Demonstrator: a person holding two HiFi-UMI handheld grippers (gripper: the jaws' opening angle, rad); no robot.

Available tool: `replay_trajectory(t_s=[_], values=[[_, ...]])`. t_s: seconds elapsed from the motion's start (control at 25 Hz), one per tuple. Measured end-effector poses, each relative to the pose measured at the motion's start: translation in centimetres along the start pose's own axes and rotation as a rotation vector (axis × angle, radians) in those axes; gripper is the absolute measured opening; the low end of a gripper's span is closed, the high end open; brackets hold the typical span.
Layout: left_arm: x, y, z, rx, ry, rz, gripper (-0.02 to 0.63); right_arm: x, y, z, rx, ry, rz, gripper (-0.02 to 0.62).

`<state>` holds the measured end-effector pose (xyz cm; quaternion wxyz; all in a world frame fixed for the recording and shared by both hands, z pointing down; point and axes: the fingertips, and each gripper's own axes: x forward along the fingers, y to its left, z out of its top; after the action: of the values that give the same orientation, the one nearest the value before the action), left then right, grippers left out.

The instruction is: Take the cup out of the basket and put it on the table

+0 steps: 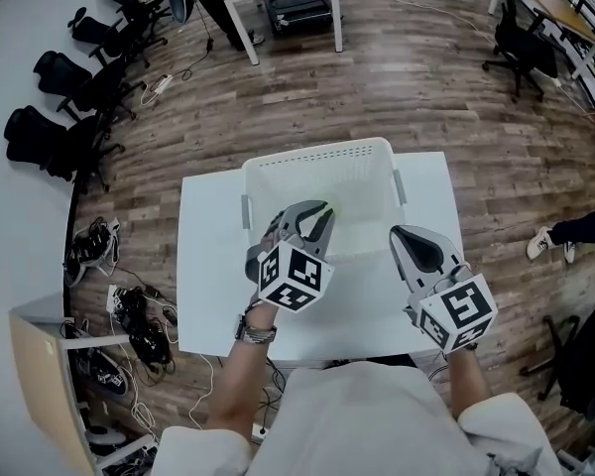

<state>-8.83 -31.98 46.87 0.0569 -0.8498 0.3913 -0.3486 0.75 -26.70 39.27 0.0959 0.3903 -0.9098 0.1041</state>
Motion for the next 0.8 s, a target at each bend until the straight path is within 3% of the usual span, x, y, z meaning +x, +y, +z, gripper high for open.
replay_trajectory(t_s=[0.8], values=[[9.2, 1.1, -8.9, 0.034, 0.295, -0.128, 0.098, 4.2, -2.9, -2.4, 0.029, 0.082, 0.031, 0.017]])
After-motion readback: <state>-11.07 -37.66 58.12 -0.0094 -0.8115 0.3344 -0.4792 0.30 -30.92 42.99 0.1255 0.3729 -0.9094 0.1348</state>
